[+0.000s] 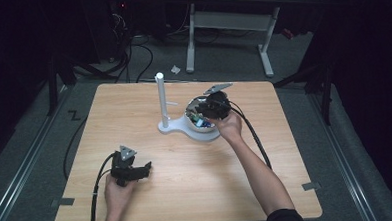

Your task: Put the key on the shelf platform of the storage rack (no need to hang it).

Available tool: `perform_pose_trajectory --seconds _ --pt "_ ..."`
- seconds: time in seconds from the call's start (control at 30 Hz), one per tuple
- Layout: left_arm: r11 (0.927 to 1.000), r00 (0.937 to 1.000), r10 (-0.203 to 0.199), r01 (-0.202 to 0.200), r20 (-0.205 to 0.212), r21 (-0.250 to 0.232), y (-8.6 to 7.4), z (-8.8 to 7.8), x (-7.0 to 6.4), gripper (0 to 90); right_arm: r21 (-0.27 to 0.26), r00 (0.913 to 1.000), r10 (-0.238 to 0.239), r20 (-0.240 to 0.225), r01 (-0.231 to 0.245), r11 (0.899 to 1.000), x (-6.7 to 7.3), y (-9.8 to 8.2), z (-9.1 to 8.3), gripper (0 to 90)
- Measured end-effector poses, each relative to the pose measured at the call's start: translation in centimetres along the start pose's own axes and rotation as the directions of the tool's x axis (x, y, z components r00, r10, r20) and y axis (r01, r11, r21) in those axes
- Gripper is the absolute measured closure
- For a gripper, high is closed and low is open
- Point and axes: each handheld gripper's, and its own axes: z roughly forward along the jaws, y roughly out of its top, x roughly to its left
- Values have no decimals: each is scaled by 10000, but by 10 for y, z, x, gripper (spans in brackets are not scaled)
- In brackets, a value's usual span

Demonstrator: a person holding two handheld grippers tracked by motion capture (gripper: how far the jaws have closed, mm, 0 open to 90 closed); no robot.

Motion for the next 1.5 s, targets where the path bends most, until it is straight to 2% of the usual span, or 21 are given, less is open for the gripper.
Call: perform_pose_trajectory --seconds 0.13,0.2,0.47,0.67,0.83,0.9,1.13,1.3,1.4,1.5 --pt "10000 10000 -1 1 7 -6 0 0 0 170 -197 9996 260 -102 -262 9995 -2 -5 -7 675" --pt "10000 10000 7 -7 4 0 0 0 0 170 -348 9991 400 -153 -405 9986 -3 -9 -14 634" --pt "10000 10000 10 -10 -13 2 0 0 0 172 -864 9958 919 -20 -918 9920 -11 -22 -43 565" --pt "10000 10000 19 -19 -46 5 0 0 0 176 -1026 9937 1118 106 -1102 9886 -16 -30 -64 539" --pt "10000 10000 21 -21 -49 6 0 0 0 176 -1457 9895 1427 237 -1378 9797 -18 -38 -81 531" --pt "10000 10000 19 -19 -55 7 0 0 -1 176 -1421 9879 1537 228 -1490 9786 -19 -41 -86 522" --pt "10000 10000 9 -9 -43 0 0 0 0 176 -1638 9887 1410 503 -1311 9777 -17 -49 -107 521" --pt "10000 10000 20 -20 -54 7 0 0 0 176 -1660 9875 1466 581 -1353 9768 -16 -56 -124 515" --pt "10000 10000 19 -19 -59 6 0 0 -1 177 -1743 9892 1321 631 -1194 9774 -14 -58 -133 514" --pt "10000 10000 14 -14 -53 2 0 0 0 177 -1896 9880 1370 709 -1215 9743 -12 -65 -140 514"
